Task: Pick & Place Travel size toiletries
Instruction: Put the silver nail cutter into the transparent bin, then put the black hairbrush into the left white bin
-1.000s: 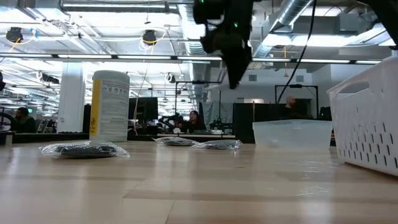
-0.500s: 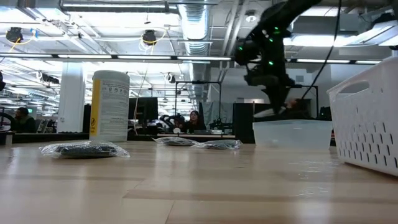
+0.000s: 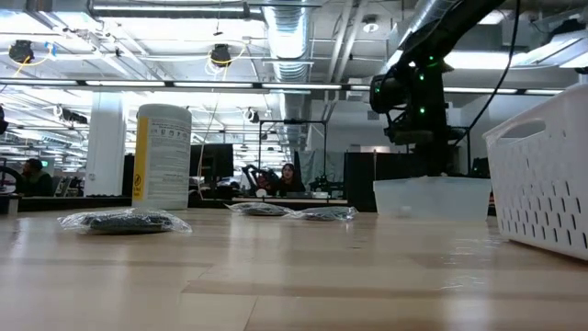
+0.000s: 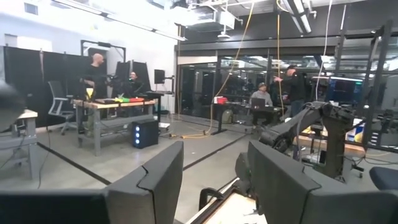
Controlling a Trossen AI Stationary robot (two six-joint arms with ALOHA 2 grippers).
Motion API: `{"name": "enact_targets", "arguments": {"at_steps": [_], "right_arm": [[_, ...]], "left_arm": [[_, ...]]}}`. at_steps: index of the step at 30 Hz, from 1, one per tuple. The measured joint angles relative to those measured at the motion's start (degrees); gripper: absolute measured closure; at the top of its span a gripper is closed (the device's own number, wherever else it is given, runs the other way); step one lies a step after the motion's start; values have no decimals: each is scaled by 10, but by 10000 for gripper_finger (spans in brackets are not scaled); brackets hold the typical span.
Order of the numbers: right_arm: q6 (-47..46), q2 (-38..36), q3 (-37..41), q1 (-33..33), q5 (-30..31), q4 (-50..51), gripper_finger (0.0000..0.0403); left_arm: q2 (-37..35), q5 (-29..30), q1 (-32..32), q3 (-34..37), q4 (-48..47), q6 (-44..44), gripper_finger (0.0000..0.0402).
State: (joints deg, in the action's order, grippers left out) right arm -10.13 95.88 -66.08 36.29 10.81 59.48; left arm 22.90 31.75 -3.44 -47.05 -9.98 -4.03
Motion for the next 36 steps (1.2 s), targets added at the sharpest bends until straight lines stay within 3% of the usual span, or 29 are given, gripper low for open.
{"name": "enact_targets", "arguments": {"at_steps": [6,16,29,36], "right_arm": [[5,0,9,5,0,-20,353],[11,0,9,19,0,-19,309],[26,-13,0,24,0,-14,195],[26,-55,-48,19,-4,-13,198]], "left_arm": [[0,3,0,0,0,0,224],[0,2,0,0,2,27,224],[0,0,0,0,2,47,224],[0,0,0,0,4,63,224]]}}
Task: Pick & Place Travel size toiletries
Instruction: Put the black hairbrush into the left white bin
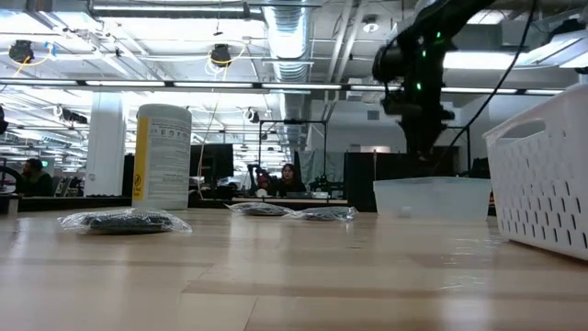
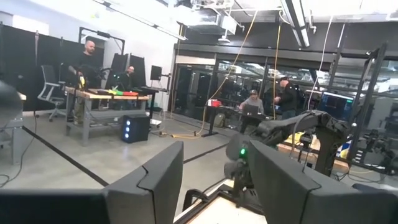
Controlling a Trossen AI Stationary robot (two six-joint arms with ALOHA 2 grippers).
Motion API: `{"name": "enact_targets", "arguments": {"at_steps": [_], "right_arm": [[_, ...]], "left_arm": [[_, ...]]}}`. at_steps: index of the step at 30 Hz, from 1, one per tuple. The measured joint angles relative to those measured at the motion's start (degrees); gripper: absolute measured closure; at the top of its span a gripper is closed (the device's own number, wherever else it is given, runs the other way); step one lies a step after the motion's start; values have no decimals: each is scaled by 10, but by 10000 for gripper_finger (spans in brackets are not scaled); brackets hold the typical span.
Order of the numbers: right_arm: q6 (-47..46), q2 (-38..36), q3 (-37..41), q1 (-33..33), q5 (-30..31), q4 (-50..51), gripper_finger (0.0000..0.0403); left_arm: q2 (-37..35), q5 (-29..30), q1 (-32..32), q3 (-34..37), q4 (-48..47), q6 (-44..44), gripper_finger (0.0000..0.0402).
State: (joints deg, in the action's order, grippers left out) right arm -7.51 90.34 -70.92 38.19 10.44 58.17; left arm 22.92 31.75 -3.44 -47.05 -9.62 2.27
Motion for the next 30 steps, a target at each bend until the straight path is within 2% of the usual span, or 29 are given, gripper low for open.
{"name": "enact_targets", "arguments": {"at_steps": [3,11,19,30], "right_arm": [[0,-25,-28,-12,-1,-1,209],[-28,-67,-107,-64,-56,-44,229],[-30,-72,-137,-147,-166,-168,233],[-31,-48,-136,-288,-172,-320,212]], "left_arm": [[0,-3,0,0,2,2,224],[0,-5,0,0,7,2,224],[0,-5,0,0,8,2,224],[0,-7,0,0,9,2,224]]}}
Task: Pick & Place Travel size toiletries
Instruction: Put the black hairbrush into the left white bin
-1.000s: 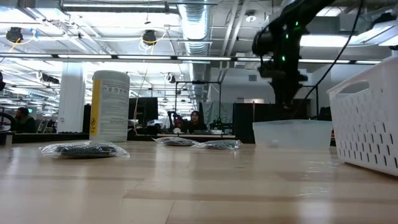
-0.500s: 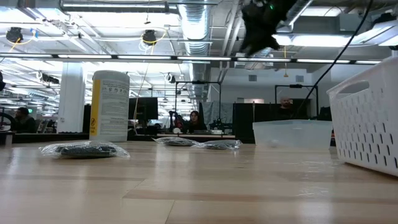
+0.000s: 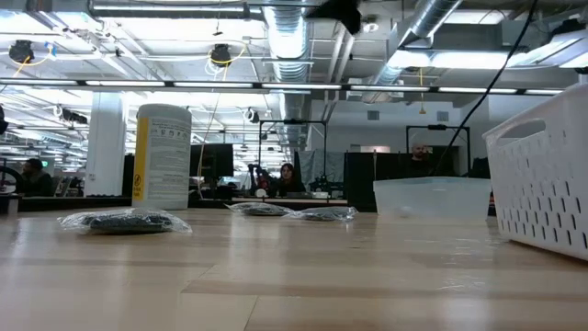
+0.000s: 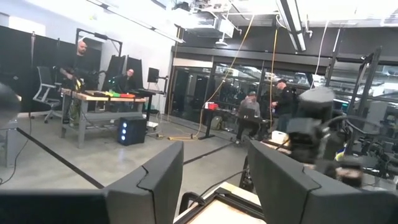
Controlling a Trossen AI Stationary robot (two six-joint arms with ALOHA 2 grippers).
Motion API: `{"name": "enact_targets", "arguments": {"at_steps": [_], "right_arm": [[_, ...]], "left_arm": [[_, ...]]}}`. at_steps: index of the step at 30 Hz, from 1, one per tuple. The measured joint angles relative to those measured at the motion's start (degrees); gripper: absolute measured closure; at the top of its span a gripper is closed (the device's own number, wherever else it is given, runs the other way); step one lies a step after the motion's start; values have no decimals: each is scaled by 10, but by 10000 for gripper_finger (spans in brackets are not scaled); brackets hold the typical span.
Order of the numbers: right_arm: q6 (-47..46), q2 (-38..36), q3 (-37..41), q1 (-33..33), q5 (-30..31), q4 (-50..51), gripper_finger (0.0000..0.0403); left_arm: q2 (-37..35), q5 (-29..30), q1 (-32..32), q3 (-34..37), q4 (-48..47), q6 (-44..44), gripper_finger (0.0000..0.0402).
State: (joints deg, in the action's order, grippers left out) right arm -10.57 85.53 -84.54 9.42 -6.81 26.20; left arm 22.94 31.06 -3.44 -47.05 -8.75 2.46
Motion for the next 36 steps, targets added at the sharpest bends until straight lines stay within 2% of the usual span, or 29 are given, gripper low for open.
{"name": "enact_targets", "arguments": {"at_steps": [9,15,19,22,25,28,31,36], "right_arm": [[0,13,0,-83,-93,-144,205],[3,12,-1,-124,-99,-163,209],[4,12,-1,-149,-99,-163,214],[4,12,-1,-164,-99,-162,218],[-4,12,-1,-172,-99,-159,221],[-23,12,-1,-178,-99,-160,224],[-34,12,-1,-183,-99,-158,228],[-54,-4,0,-201,-102,-165,235]], "left_arm": [[1,-46,0,0,0,0,224],[1,-55,0,0,0,0,224],[5,-125,0,0,0,7,224],[21,-209,0,-1,-5,14,224],[60,-283,3,-1,-18,25,224],[113,-317,16,-1,-39,43,224],[175,-291,30,-1,-69,43,224],[297,-177,21,0,-85,42,222]]}}
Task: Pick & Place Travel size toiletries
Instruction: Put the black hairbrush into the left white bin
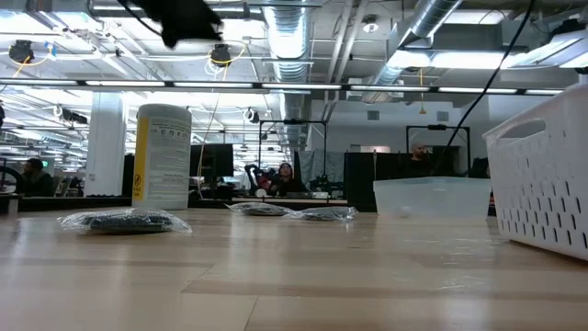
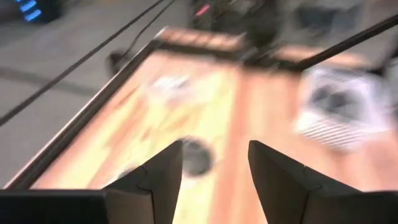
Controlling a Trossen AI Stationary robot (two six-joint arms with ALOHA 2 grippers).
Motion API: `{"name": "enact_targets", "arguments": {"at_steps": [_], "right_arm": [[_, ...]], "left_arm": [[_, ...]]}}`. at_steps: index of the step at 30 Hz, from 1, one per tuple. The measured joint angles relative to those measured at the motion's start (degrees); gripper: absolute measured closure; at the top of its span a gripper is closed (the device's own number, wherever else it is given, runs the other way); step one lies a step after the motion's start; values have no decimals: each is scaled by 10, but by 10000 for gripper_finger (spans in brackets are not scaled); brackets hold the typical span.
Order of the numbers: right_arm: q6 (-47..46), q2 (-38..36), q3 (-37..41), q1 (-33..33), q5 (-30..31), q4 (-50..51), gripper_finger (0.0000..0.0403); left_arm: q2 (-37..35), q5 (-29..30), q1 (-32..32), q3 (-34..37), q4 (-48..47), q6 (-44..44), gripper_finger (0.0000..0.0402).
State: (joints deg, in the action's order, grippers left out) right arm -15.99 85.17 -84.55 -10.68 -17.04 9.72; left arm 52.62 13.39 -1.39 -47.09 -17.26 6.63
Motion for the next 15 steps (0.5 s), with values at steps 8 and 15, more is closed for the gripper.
{"name": "enact_targets", "arguments": {"at_steps": [8,15], "right_arm": [[50,-84,7,-52,49,111,288],[129,-253,73,-45,77,146,394]], "left_arm": [[177,7,-89,1,13,86,172],[248,-79,-133,0,121,81,150]]}}
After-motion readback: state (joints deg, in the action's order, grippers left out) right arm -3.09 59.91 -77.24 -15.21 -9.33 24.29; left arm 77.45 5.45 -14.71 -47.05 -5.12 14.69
